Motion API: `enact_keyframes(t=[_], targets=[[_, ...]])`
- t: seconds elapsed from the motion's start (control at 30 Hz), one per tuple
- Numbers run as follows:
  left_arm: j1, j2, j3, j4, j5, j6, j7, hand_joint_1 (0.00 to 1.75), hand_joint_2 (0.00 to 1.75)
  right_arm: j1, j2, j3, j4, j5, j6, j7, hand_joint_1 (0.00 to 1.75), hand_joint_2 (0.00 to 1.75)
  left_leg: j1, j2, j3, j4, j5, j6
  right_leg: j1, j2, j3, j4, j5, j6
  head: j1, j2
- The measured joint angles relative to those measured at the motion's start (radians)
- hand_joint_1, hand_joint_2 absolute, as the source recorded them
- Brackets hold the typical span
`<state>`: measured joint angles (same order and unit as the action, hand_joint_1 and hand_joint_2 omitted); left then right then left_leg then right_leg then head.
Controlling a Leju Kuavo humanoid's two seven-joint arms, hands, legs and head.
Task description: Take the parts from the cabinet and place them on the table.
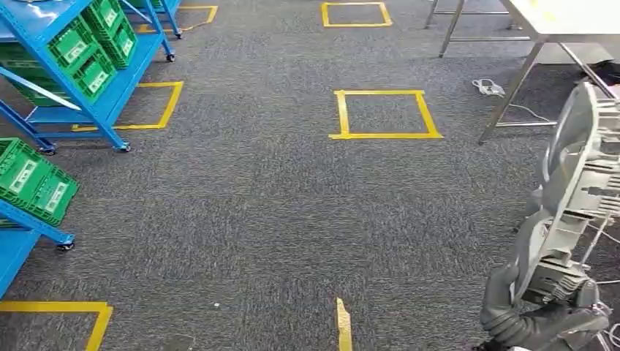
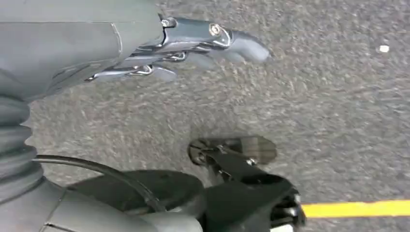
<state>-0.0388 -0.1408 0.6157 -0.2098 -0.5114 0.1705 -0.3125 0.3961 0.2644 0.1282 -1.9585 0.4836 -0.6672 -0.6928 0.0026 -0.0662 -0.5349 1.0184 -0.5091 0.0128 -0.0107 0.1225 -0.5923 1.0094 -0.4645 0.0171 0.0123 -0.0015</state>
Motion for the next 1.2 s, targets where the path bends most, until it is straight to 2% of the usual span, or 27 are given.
enact_keyframes(t=[0.03, 0.07, 0.1, 0.17, 0.23, 0.3, 0.33, 0.37, 0.4, 0.43, 0.53, 0.57, 0.6, 0.63, 0.7, 0.73, 0.77, 0.8, 0.87, 0.9, 0.93, 0.97, 1.0, 1.03, 1.07, 1.13, 1.2], targets=[[0.0, 0.0, 0.0, 0.0, -0.004, 0.004, 0.001, 0.0, 1.75, 0.011, 0.0, -0.003, -0.004, 0.009, 0.0, 0.0, 1.75, 1.75, 0.0, 0.01, 0.002, -0.007, 0.005, 0.006, 0.001, 0.011, -0.002, -0.003, 0.003, 0.007, 0.001, 0.0], [-0.002, -0.003, 0.0, 0.0, -0.009, 0.006, 0.001, 0.0, 1.75, 0.021, 0.0, -0.006, -0.01, 0.015, 0.0, 0.0, 1.75, 1.75, 0.01, 0.026, 0.007, -0.021, 0.013, 0.014, -0.001, 0.0, -0.013, 0.004, -0.003, 0.009, 0.001, 0.0], [-0.003, -0.004, 0.0, 0.0, -0.011, 0.008, 0.002, 0.0, 1.75, 0.026, 0.0, -0.008, -0.014, 0.018, -0.001, 0.0, 1.75, 1.75, 0.007, 0.035, 0.009, -0.025, 0.014, 0.016, 0.006, -0.056, -0.026, 0.03, -0.021, 0.012, 0.005, 0.0], [-0.001, -0.008, 0.0, 0.0, -0.013, 0.009, 0.003, 0.0, 1.75, 0.023, 0.0, -0.011, -0.017, 0.023, -0.001, 0.0, 1.75, 1.75, 0.005, 0.065, 0.01, -0.025, 0.013, 0.021, 0.004, -0.104, -0.1, 0.174, -0.093, 0.02, 0.008, 0.0], [0.002, -0.01, 0.0, 0.0, -0.023, 0.012, 0.013, 0.0, 1.75, 0.04, 0.0, -0.021, -0.03, 0.042, -0.001, 0.0, 1.75, 1.75, 0.004, 0.096, 0.01, -0.024, 0.008, 0.021, 0.0, -0.114, -0.168, 0.299, -0.129, 0.029, 0.009, 0.0], [0.002, -0.014, 0.0, 0.0, -0.028, 0.012, 0.015, 0.0, 1.75, 0.063, 0.0, -0.038, -0.047, 0.063, -0.001, 0.0, 1.75, 1.75, 0.004, 0.119, 0.016, -0.024, 0.002, 0.019, -0.005, -0.121, -0.145, 0.252, -0.08, 0.033, 0.009, 0.0], [0.001, -0.014, 0.0, 0.0, -0.034, 0.007, 0.011, 0.0, 1.75, 0.075, 0.001, -0.048, -0.062, 0.075, -0.001, 0.0, 1.75, 1.75, 0.005, 0.13, 0.022, -0.024, -0.003, 0.016, -0.008, -0.131, -0.1, 0.169, -0.036, 0.034, 0.009, 0.0], [0.001, -0.015, 0.0, 0.0, -0.038, 0.002, 0.005, 0.0, 1.75, 0.084, 0.002, -0.057, -0.076, 0.082, -0.001, 0.0, 1.75, 1.75, 0.005, 0.141, 0.03, -0.024, -0.009, 0.011, -0.008, -0.159, -0.044, 0.07, 0.005, 0.034, 0.009, 0.0], [0.001, -0.015, 0.0, 0.0, -0.041, 0.0, -0.001, 0.0, 1.75, 0.086, 0.002, -0.066, -0.088, 0.089, -0.001, 0.0, 1.75, 1.75, 0.001, 0.152, 0.037, -0.024, -0.015, 0.004, -0.001, -0.206, -0.01, 0.01, -0.004, 0.034, 0.009, 0.0], [0.001, -0.015, 0.0, 0.0, -0.045, 0.0, -0.005, 0.0, 1.75, 0.088, 0.003, -0.074, -0.096, 0.095, -0.001, 0.0, 1.75, 1.75, -0.004, 0.16, 0.037, -0.02, -0.024, -0.005, 0.003, -0.196, 0.003, 0.001, -0.007, 0.016, 0.009, 0.0], [-0.003, -0.018, 0.0, 0.0, -0.051, 0.0, -0.011, 0.0, 1.75, 0.106, 0.011, -0.1, -0.119, 0.103, -0.001, 0.0, 1.75, 1.75, -0.001, 0.188, 0.052, -0.025, -0.029, -0.017, 0.01, -0.163, -0.002, 0.006, -0.013, -0.004, 0.009, 0.0], [-0.004, -0.021, 0.0, 0.0, -0.053, -0.001, -0.013, 0.0, 1.75, 0.112, 0.013, -0.105, -0.126, 0.104, -0.001, 0.0, 1.75, 1.75, 0.003, 0.183, 0.054, -0.022, -0.039, -0.026, 0.003, -0.149, 0.005, -0.001, -0.01, -0.014, 0.009, 0.0], [-0.006, -0.021, -0.001, 0.0, -0.054, -0.002, -0.014, 0.0, 1.75, 0.116, 0.016, -0.11, -0.133, 0.105, -0.001, 0.0, 1.75, 1.75, 0.006, 0.129, 0.047, 0.005, -0.054, -0.029, 0.002, -0.14, 0.008, -0.001, -0.012, -0.019, 0.002, 0.0], [-0.006, -0.023, 0.0, 0.0, -0.054, -0.002, -0.016, 0.0, 1.75, 0.114, 0.019, -0.111, -0.135, 0.107, -0.001, 0.0, 1.75, 1.75, 0.007, 0.097, 0.017, 0.065, -0.083, -0.028, 0.002, -0.131, 0.01, -0.001, -0.016, -0.025, -0.001, 0.0], [-0.001, -0.024, -0.001, 0.0, -0.056, -0.001, -0.02, 0.0, 1.75, 0.113, 0.023, -0.117, -0.137, 0.115, -0.001, 0.0, 1.75, 1.75, 0.007, 0.078, -0.074, 0.236, -0.148, -0.028, 0.005, -0.106, 0.017, -0.001, -0.022, -0.035, -0.003, 0.0], [0.003, -0.026, -0.001, 0.0, -0.057, -0.001, -0.022, 0.0, 1.75, 0.114, 0.024, -0.12, -0.139, 0.121, -0.001, 0.0, 1.75, 1.75, 0.007, 0.076, -0.12, 0.309, -0.161, -0.026, 0.008, -0.089, 0.023, -0.001, -0.027, -0.037, -0.003, 0.0], [0.006, -0.028, 0.0, 0.0, -0.06, 0.0, -0.024, 0.0, 1.75, 0.115, 0.024, -0.124, -0.139, 0.127, -0.001, 0.0, 1.75, 1.75, 0.006, 0.074, -0.14, 0.323, -0.144, -0.023, 0.011, -0.073, 0.031, -0.001, -0.031, -0.038, -0.002, 0.0], [0.007, -0.03, 0.0, 0.0, -0.064, 0.001, -0.029, 0.0, 1.75, 0.116, 0.024, -0.129, -0.139, 0.13, -0.001, 0.0, 1.75, 1.75, 0.005, 0.072, -0.138, 0.295, -0.104, -0.017, 0.012, -0.058, 0.041, -0.001, -0.036, -0.038, -0.002, 0.0], [0.005, -0.031, 0.0, 0.0, -0.069, 0.002, -0.037, 0.0, 1.75, 0.115, 0.025, -0.135, -0.144, 0.13, -0.001, 0.0, 1.75, 1.75, -0.001, 0.049, -0.085, 0.13, 0.015, -0.004, 0.012, -0.028, 0.063, -0.001, -0.048, -0.034, -0.002, 0.0], [0.006, -0.031, 0.0, 0.0, -0.074, 0.003, -0.038, 0.0, 1.75, 0.115, 0.027, -0.139, -0.147, 0.13, -0.001, 0.0, 1.75, 1.75, -0.002, 0.008, -0.061, 0.051, 0.059, 0.001, 0.01, -0.018, 0.068, -0.001, -0.054, -0.031, -0.003, 0.0], [0.006, -0.031, 0.0, 0.0, -0.074, 0.003, -0.039, 0.0, 1.75, 0.112, 0.027, -0.142, -0.148, 0.13, -0.001, 0.0, 1.75, 1.75, -0.001, -0.014, -0.044, 0.024, 0.035, 0.008, 0.015, -0.005, 0.07, 0.001, -0.064, -0.023, -0.001, 0.0], [0.003, -0.032, 0.0, 0.0, -0.075, 0.005, -0.04, 0.0, 1.75, 0.112, 0.028, -0.145, -0.151, 0.13, -0.001, -0.001, 1.75, 1.75, -0.005, -0.004, -0.035, 0.011, 0.025, 0.004, 0.008, 0.01, 0.058, -0.004, -0.065, -0.017, -0.004, 0.0], [0.002, -0.033, 0.0, 0.0, -0.076, 0.005, -0.04, 0.0, 1.75, 0.115, 0.029, -0.149, -0.157, 0.131, -0.001, 0.0, 1.75, 1.75, -0.009, 0.002, -0.031, -0.004, 0.02, 0.013, 0.003, 0.018, 0.071, -0.009, -0.06, -0.008, -0.002, 0.0], [0.001, -0.034, 0.0, 0.0, -0.077, 0.006, -0.04, 0.0, 1.75, 0.117, 0.03, -0.154, -0.159, 0.131, -0.001, 0.0, 1.75, 1.75, -0.01, 0.014, -0.026, -0.015, 0.021, 0.022, 0.006, 0.017, 0.072, 0.004, -0.043, -0.001, -0.004, 0.0], [-0.001, -0.037, 0.0, 0.0, -0.079, 0.007, -0.04, 0.0, 1.75, 0.118, 0.031, -0.158, -0.163, 0.132, -0.001, 0.0, 1.75, 1.75, -0.006, 0.025, -0.01, -0.02, 0.025, 0.028, 0.007, 0.015, 0.074, 0.002, -0.05, 0.0, -0.004, 0.0], [-0.001, -0.04, 0.001, 0.0, -0.082, 0.009, -0.04, 0.0, 1.75, 0.112, 0.031, -0.163, -0.168, 0.134, -0.001, 0.001, 1.75, 1.75, -0.006, 0.042, 0.013, -0.031, 0.02, 0.033, 0.012, -0.081, 0.048, 0.053, -0.085, 0.008, 0.01, 0.0], [0.002, -0.04, 0.002, 0.0, -0.083, 0.003, -0.04, 0.0, 1.75, 0.105, 0.031, -0.163, -0.17, 0.139, -0.001, -0.001, 1.75, 1.75, -0.008, 0.069, 0.024, -0.03, 0.009, 0.034, 0.009, -0.109, -0.053, 0.204, -0.133, 0.011, 0.01, 0.0]])
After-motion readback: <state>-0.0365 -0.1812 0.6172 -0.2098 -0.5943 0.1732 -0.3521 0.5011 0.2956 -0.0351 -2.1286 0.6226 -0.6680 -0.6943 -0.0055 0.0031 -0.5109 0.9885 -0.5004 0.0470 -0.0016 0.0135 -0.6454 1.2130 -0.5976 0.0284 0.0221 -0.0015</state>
